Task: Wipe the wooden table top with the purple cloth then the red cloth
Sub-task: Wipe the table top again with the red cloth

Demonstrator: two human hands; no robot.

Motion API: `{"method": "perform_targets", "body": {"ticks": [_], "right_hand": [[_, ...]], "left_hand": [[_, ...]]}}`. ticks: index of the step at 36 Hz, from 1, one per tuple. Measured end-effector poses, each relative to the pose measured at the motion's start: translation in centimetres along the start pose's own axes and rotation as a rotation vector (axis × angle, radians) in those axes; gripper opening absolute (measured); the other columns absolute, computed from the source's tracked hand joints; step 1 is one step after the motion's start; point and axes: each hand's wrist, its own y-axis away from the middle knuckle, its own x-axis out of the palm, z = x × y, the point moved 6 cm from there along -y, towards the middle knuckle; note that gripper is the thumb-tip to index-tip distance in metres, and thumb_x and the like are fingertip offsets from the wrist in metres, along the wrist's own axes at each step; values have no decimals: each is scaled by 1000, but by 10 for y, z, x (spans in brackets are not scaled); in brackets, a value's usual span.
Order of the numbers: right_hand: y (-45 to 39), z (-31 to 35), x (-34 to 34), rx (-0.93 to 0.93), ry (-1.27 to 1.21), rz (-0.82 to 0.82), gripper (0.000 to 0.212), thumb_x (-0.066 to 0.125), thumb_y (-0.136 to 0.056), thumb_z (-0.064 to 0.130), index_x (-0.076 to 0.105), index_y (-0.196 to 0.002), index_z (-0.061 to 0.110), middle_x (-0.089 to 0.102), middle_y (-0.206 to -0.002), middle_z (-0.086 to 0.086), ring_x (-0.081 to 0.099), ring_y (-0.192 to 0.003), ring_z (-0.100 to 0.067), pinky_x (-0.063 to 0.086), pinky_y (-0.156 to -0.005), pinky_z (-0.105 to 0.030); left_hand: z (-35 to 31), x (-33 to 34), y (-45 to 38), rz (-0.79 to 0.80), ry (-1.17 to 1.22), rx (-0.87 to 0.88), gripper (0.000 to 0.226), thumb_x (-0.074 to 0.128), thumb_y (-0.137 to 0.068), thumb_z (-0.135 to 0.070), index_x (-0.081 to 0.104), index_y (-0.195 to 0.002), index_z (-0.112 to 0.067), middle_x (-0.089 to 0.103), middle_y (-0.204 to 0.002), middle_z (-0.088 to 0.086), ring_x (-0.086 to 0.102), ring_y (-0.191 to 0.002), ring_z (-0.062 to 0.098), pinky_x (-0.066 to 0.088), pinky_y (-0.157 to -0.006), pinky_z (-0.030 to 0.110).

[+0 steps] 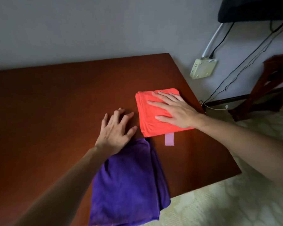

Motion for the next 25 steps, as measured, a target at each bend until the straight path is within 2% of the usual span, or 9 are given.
{"method": "perform_targets", "body": {"ticks": [4,8,14,22,25], "right_hand": [[-33,-46,-1,-79,5,76,66,29,-100,70,18,-161,46,5,-173,9,3,-159,-13,13,-126,-48],[-81,-100,-3,-63,20,107,69,16,-97,78,13,-160,50,5,-173,10,5,-159,-13,15,-126,-51],[-145,-157,-7,16,-13,131,72,18,-93,76,16,-159,50,6,-172,12,7,-158,-12,7,-123,-41],[-168,-171,-9,168,-72,70,81,13,-85,83,18,-158,50,13,-172,7,12,-158,-18,10,-124,-45],[-156,-164,-6,265,-74,28,73,25,-94,78,21,-159,46,14,-172,3,11,-158,-19,10,-124,-45]], "left_hand": [[1,12,-4,5,-71,38,68,20,-95,-64,28,-155,-35,27,-159,2,10,-154,9,-3,-124,43],[4,16,-7,37,-153,50,67,15,-98,-63,17,-159,-34,21,-164,2,-3,-155,7,-2,-125,45],[1,15,-8,41,-205,62,63,20,-103,-59,20,-159,-32,28,-163,2,5,-155,10,8,-121,47],[1,13,-9,45,-187,59,64,18,-101,-62,14,-159,-36,18,-166,-1,-5,-155,5,0,-123,43],[2,13,-9,37,-196,66,65,19,-100,-63,18,-159,-36,21,-165,1,-1,-155,6,1,-123,42]]}}
